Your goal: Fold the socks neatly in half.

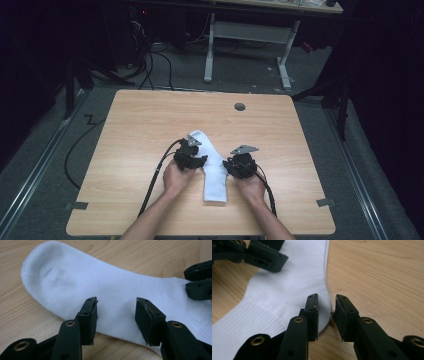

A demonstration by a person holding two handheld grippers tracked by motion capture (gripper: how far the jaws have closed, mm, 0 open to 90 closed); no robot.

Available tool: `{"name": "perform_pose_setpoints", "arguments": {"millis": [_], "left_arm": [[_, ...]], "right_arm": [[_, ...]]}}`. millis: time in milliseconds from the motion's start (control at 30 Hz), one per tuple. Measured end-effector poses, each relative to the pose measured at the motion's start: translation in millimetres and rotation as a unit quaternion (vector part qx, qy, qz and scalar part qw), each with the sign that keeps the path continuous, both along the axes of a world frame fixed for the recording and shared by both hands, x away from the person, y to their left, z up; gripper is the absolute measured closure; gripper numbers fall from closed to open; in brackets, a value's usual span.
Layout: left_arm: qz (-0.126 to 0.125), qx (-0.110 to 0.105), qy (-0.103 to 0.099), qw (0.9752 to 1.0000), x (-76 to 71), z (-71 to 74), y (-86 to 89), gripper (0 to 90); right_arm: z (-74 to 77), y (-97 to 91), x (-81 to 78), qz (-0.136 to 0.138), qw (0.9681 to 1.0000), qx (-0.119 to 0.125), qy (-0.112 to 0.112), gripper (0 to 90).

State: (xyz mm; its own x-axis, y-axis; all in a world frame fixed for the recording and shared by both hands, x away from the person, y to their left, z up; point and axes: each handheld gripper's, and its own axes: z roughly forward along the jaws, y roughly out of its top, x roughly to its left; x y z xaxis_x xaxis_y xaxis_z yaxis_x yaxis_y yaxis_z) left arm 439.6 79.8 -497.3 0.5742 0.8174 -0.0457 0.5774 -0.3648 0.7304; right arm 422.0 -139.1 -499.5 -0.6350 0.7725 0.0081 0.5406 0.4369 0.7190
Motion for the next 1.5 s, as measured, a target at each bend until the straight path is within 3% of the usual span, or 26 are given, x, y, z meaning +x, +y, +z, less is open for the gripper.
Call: {"name": "perform_pose_setpoints", "arguments": {"millis": [300,467,633,900,933,1000,1100,1200,1367,1433,1500], "left_arm": [[0.007,-0.017,0.004,0.9998,6.4,0.9,0.0,52.6],[0.023,-0.025,0.001,0.9994,7.7,6.5,11.3,49.8],[0.052,-0.036,-0.010,0.9979,11.3,12.1,28.8,52.1],[0.102,-0.065,-0.010,0.9925,19.7,12.7,50.2,55.1],[0.104,-0.066,-0.010,0.9924,20.1,13.1,51.2,55.2],[0.093,-0.048,0.009,0.9944,25.7,16.8,49.7,54.4],[0.090,-0.052,-0.004,0.9946,30.3,27.2,47.8,54.3],[0.091,-0.045,-0.003,0.9948,37.9,32.5,46.5,54.1],[0.094,-0.047,0.007,0.9944,52.5,29.7,41.7,54.1],[0.098,-0.059,0.012,0.9934,56.7,24.8,40.0,54.8],[0.100,-0.044,0.032,0.9935,62.3,17.5,38.2,54.9]], "right_arm": [[1.3,-7.8,-1.4,-0.017,0.9998,-0.005,-0.007,70.5],[9.8,-13.0,-8.5,-0.018,0.9995,0.011,-0.025,70.6],[15.1,-9.2,-23.1,0.012,0.9989,0.021,-0.040,73.2],[10.6,-3.0,-34.3,0.043,0.9984,0.016,-0.035,73.7],[9.9,-2.5,-35.9,0.046,0.9983,0.014,-0.034,73.7],[7.4,-1.3,-38.3,0.053,0.9980,0.013,-0.032,73.6],[-0.5,2.2,-41.6,0.060,0.9978,-0.002,-0.028,73.6],[-2.0,1.9,-42.3,0.060,0.9978,0.002,-0.026,73.5],[-2.3,1.9,-43.6,0.064,0.9975,-0.006,-0.029,73.5],[-3.1,1.4,-43.9,0.063,0.9976,-0.005,-0.028,73.5],[-3.3,1.2,-43.7,0.064,0.9976,-0.005,-0.027,73.5]]}}
